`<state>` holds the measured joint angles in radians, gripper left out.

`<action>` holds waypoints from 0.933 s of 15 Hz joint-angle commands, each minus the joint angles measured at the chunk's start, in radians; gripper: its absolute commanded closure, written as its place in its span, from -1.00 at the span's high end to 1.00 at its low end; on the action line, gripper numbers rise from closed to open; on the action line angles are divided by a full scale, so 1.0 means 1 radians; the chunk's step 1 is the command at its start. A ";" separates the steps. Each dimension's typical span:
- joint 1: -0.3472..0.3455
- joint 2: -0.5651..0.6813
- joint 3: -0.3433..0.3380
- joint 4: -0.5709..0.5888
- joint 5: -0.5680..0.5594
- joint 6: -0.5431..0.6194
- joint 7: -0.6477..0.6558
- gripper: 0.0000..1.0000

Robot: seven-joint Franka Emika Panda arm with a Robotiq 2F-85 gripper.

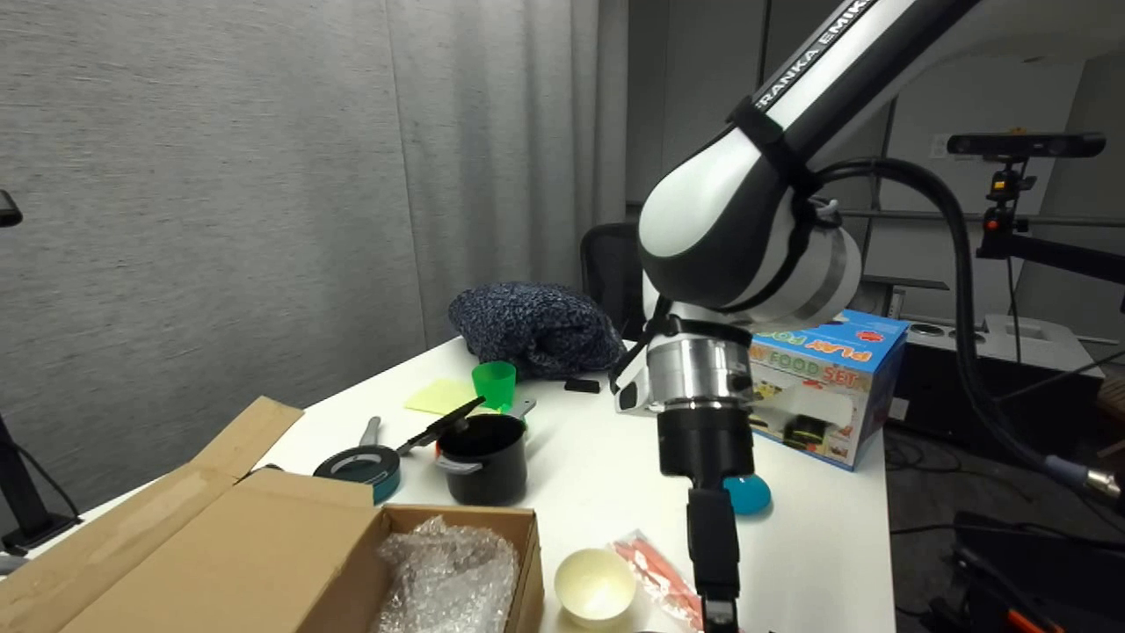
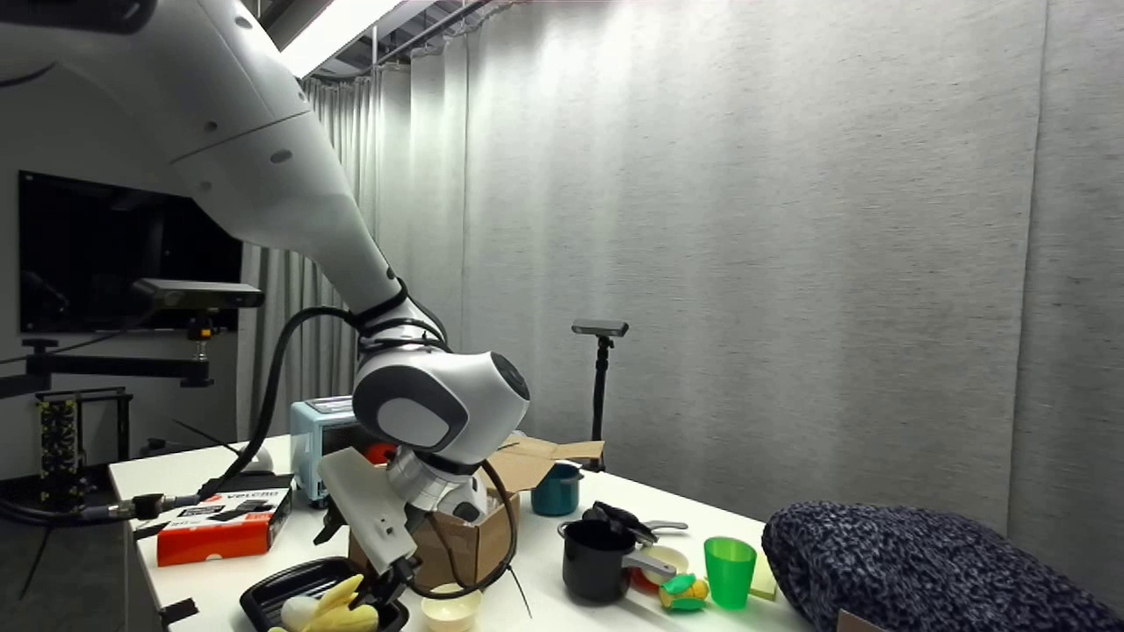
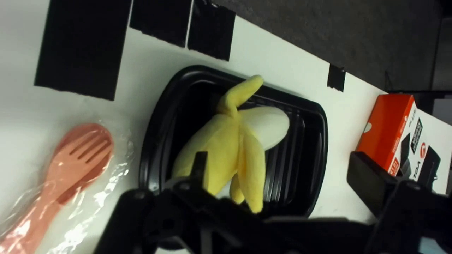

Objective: Place the yellow plush toy, the white bowl and packet of cutlery in the box

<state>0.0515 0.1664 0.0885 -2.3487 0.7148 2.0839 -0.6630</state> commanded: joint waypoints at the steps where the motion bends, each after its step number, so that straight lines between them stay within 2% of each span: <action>1: 0.018 0.036 0.035 -0.001 -0.035 0.007 -0.023 1.00; 6: 0.044 0.042 0.057 -0.042 -0.158 0.115 0.036 1.00; 10: 0.045 0.050 0.090 -0.060 -0.148 0.259 0.035 1.00; 14: 0.038 0.064 0.120 -0.062 -0.128 0.328 0.030 1.00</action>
<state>0.0915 0.2232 0.1881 -2.4072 0.5764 2.3630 -0.6438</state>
